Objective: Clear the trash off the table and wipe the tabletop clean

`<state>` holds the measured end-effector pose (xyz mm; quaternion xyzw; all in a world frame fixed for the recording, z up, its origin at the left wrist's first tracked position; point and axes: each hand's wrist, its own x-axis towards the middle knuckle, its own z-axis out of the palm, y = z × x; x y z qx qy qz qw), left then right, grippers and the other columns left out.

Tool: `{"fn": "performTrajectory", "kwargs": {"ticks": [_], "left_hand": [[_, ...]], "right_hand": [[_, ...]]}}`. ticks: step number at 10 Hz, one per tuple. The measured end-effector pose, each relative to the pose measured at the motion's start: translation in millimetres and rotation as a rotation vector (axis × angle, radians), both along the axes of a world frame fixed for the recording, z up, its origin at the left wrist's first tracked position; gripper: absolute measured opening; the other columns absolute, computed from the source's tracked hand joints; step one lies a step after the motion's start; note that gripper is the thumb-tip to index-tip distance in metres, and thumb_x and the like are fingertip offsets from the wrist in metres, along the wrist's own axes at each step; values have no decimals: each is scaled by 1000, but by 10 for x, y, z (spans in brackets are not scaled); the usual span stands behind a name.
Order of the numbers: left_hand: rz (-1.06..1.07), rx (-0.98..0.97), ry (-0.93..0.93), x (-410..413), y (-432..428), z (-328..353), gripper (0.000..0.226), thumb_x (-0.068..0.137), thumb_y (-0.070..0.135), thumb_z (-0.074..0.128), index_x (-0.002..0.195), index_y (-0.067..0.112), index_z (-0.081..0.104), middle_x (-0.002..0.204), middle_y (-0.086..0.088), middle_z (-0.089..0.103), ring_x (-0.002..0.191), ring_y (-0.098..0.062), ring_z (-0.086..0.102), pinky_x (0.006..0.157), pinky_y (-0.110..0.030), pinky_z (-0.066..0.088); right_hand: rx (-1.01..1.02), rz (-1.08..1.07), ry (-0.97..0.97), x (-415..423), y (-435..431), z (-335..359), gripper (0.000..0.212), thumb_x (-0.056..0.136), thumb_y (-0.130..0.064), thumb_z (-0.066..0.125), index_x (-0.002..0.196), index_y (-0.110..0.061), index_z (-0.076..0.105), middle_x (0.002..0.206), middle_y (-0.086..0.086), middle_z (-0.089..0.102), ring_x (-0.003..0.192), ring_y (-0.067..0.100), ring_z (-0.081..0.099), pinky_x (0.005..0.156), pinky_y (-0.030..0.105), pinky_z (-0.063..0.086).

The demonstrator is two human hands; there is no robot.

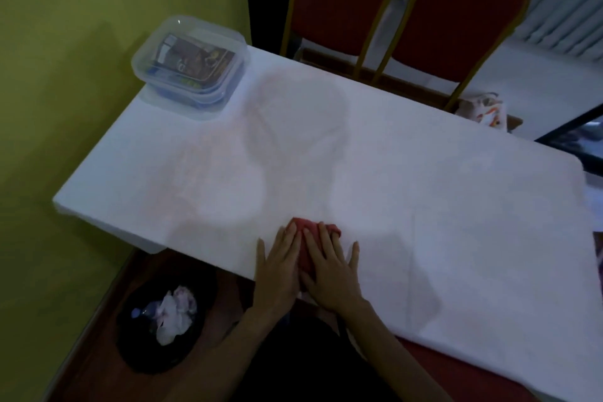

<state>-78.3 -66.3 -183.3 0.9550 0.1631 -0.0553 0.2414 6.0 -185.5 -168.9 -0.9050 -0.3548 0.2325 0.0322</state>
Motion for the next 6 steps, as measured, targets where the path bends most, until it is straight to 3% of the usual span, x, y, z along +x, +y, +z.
{"fn": "performTrajectory", "kwargs": {"ticks": [1,2,3,4,5,6], "left_hand": [[-91,101,113,-31,34,118,69,82,34,40,144,7,48,154,-10,41,142,-32,38,114,-55,8],[-124,141,146,103,117,314,62,89,35,31,143,10,50,153,-10,44,146,-28,27,118,-56,6],[-51,88,132,252,173,571,49,104,24,28,152,15,34,165,-3,19,154,-20,6,122,-48,3],[-8,60,51,322,216,816,45,105,21,32,147,12,43,164,-5,20,154,-20,6,121,-48,13],[-11,36,-15,396,257,1031,44,103,19,37,144,10,47,163,-8,25,153,-22,10,119,-51,18],[-60,75,-60,547,309,1269,45,102,17,39,145,9,46,162,-10,26,153,-24,11,119,-51,20]], "right_hand": [[10,19,72,-4,-144,83,84,94,-58,38,157,-33,-11,166,3,-17,153,27,-9,112,69,-9],[63,-12,103,-2,-196,221,79,96,-54,43,159,-27,5,167,0,2,153,23,4,111,69,-10],[182,-132,107,66,-248,448,48,97,-43,45,142,-27,44,139,-5,56,133,20,48,114,70,-1],[211,-200,111,175,-295,686,35,97,-37,45,128,-29,58,117,-6,68,113,20,61,115,64,9],[191,-207,61,393,-329,894,40,99,-38,44,134,-24,57,136,-2,61,125,22,55,115,54,20],[156,-181,38,582,-297,1140,50,101,-41,44,146,-21,45,152,0,46,137,25,43,112,47,27]]}}
